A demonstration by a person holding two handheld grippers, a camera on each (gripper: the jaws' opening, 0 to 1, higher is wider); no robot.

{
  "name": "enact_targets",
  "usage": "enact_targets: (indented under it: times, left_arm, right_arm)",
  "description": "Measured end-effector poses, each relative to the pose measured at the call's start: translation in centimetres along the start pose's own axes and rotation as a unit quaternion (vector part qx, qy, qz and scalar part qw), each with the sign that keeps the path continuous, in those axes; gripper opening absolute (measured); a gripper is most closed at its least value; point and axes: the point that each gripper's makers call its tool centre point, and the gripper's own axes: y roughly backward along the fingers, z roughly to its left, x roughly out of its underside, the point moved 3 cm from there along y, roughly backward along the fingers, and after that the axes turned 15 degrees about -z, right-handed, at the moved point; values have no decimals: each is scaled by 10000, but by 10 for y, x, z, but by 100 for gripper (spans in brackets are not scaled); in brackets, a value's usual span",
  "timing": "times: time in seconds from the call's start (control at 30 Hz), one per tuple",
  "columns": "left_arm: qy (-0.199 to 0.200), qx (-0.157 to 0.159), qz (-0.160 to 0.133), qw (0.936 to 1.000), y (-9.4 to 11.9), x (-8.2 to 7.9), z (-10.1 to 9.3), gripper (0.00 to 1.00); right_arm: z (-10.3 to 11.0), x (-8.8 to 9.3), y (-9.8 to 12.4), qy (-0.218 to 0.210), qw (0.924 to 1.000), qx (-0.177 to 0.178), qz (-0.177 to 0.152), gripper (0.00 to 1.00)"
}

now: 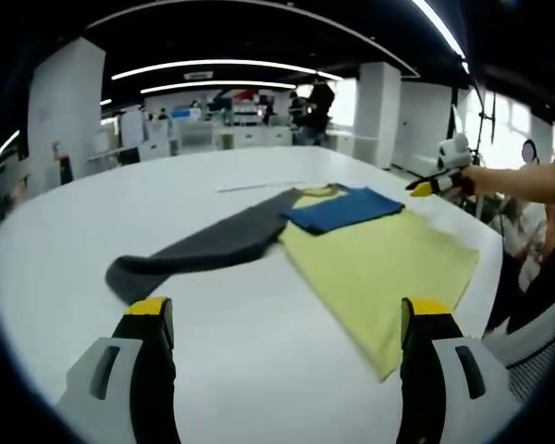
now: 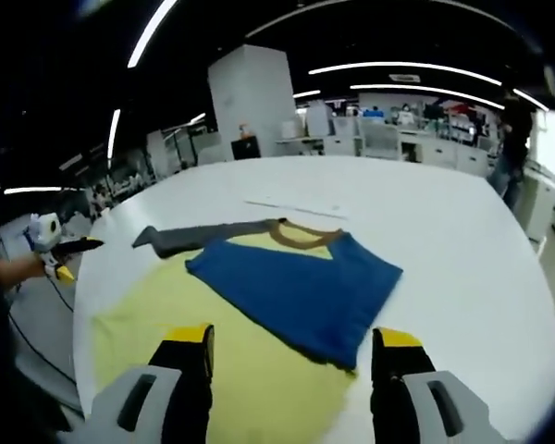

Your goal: Fold the garment on the visible template until the final outline fits inside the template.

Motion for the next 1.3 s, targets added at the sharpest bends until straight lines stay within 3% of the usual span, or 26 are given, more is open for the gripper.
enact_targets:
  times: [0.43, 0.63, 0.83, 1.0, 1.3]
  left_arm:
    - [497, -682, -325, 9959, -3, -7, 54, 98]
    - [607, -1116, -406, 9911, -8, -11, 86, 92]
    - [645, -1508, -326, 9859, -13, -7, 102, 79]
    - [677, -2003, -191, 9772, -14, 1, 117, 66]
    - [803, -2509, -88, 9646, -24, 13, 138, 42]
  right_arm:
    - [47, -12, 23, 98, 9978, -606, -255, 99]
    - [66, -13, 34, 47, 9963, -744, -427, 99]
    - [77, -12, 44, -24, 9961, -698, -542, 99]
    - [78, -11, 53, -97, 9965, -562, -608, 98]
    - [80, -9, 64, -93, 9969, -468, -623, 98]
